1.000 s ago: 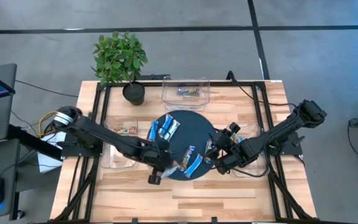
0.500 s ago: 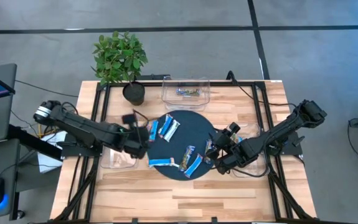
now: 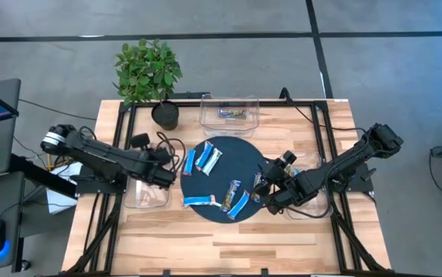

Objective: Pick and place Granola Bars by type
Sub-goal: Put the bottom red granola bar into the left transparent bin, then put the left blue granola bar into the top transparent bin

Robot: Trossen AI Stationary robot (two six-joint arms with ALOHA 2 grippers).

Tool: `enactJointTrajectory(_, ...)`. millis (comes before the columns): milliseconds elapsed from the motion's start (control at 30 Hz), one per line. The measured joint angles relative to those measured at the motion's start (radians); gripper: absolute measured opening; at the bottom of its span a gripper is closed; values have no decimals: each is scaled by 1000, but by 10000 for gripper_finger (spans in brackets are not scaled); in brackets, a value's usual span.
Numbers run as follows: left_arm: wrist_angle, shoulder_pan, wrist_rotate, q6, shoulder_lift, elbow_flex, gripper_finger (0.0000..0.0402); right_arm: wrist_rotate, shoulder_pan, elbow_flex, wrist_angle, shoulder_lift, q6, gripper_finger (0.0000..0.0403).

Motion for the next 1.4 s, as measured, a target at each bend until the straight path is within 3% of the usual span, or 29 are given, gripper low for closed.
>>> enactJointTrajectory(133,11,23,60,32,0,-52,0,0,0,0,1,0,0,134)
enactJointTrajectory(367,9,33,61,73,0,-103,3,0,0,0,1,0,0,133)
enactJointTrajectory(767,8,33,33,64,0,-128,74,0,0,0,1,0,0,133)
enactJointTrajectory(1000,8,33,37,61,0,-127,87,0,0,0,1,0,0,133)
enactJointTrajectory(1167,0,2,-14,35,0,-63,87,0,0,0,1,0,0,134)
enactJointTrajectory(1400,75,-159,-147,40,0,72,87,0,0,0,6,0,-8,133)
